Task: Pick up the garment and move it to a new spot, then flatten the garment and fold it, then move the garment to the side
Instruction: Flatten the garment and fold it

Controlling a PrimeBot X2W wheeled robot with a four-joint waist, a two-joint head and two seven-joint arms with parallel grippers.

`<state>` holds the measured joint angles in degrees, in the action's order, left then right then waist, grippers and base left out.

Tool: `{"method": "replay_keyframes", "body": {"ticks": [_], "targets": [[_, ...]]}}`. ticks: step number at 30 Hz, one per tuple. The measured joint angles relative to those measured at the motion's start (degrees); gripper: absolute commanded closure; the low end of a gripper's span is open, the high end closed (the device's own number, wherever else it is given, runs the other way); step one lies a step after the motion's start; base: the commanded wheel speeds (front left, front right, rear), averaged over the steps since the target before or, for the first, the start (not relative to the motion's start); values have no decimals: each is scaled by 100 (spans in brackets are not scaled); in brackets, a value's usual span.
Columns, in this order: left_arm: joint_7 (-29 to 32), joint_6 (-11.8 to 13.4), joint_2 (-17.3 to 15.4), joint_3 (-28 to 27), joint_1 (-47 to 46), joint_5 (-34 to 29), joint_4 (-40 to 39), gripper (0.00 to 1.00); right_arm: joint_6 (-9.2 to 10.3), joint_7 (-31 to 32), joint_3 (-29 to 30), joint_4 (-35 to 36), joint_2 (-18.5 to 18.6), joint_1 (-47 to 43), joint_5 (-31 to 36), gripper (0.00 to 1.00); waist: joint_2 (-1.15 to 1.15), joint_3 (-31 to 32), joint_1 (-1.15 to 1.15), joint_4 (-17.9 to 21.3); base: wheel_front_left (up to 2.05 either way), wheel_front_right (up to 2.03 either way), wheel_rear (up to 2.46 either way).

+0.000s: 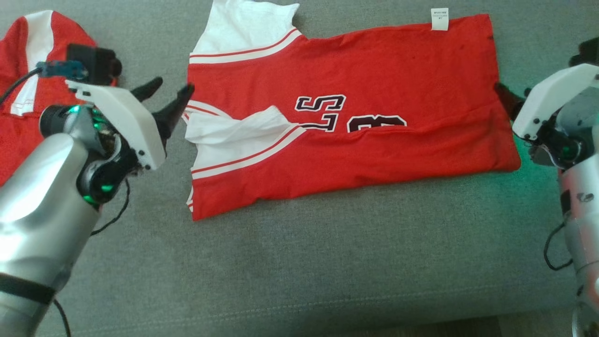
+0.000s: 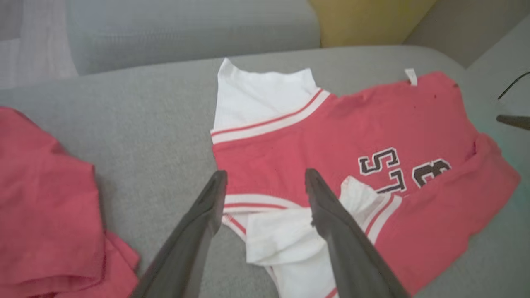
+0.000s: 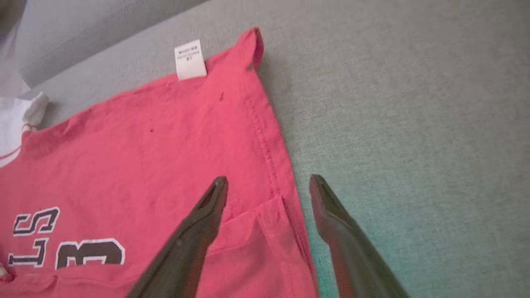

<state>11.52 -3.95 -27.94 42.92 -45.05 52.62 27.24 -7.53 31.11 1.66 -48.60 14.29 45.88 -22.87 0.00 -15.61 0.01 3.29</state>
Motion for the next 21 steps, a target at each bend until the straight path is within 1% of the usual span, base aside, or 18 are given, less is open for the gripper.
{"method": "replay_keyframes", "body": {"ticks": [2,4,8,11,14,15,16,18,21], "targets": [[-243,-8,120,-80,20,31,120,0,0,-309,22,-34,-1,-10,8,0,0,43,0,-6,0,0,0],[-627,4,210,-134,38,37,181,0,0,-762,-27,7,5,-52,82,0,0,111,0,-17,0,0,0],[-1589,315,446,-465,251,-7,200,0,0,-1803,-224,321,56,-363,136,0,0,301,0,-59,0,0,0],[-2361,523,658,-716,682,0,142,0,0,-2721,-549,722,129,-854,185,0,0,490,0,-91,0,0,0],[-2579,702,829,-935,1245,-131,-119,0,0,-3511,-668,1055,144,-1427,185,0,0,689,0,-119,0,0,0],[-2579,702,829,-935,1245,-131,-119,0,0,-3511,-668,1055,144,-1427,185,0,0,689,0,-119,0,0,0],[-2581,773,891,-1060,1451,-280,-266,0,0,-3751,-669,1150,149,-1614,209,0,0,752,0,-127,0,0,0],[-2582,931,1093,-1572,1895,-713,-760,0,0,-4163,-625,1336,172,-1957,372,0,0,859,-1,-135,0,0,0],[-2583,958,1510,-2324,2575,-1424,-1461,0,0,-4430,-447,1670,89,-2380,639,0,0,973,-1,-118,0,0,0]]}}
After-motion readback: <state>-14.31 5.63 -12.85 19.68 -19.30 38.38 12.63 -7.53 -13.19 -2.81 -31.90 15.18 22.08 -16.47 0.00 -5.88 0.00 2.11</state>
